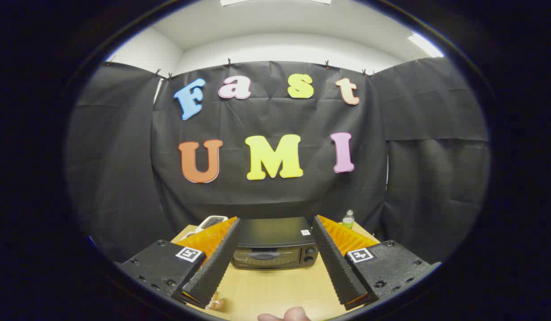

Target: Open the toaster oven, put the food inside, and close the toaster oven door.

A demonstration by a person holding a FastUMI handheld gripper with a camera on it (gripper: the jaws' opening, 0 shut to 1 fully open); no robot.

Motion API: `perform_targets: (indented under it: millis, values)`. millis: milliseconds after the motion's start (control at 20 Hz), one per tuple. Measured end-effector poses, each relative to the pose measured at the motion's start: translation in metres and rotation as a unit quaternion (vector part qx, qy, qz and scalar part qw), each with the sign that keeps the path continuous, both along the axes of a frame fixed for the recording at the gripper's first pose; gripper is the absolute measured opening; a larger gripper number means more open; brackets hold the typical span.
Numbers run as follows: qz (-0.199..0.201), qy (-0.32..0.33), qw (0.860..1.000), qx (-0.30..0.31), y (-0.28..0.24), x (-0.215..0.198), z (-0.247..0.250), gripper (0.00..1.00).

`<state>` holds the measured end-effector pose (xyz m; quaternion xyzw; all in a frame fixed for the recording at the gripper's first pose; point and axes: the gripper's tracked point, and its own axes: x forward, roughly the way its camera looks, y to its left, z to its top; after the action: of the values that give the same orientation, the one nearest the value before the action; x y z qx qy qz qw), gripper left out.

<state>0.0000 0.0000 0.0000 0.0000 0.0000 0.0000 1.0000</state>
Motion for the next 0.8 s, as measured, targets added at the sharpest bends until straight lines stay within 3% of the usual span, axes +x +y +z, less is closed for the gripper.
perform_targets:
  millis: [800]
  values:
    - [0.0, 0.005, 1.0, 0.0, -0.021, 0.002, -0.002, 1.0]
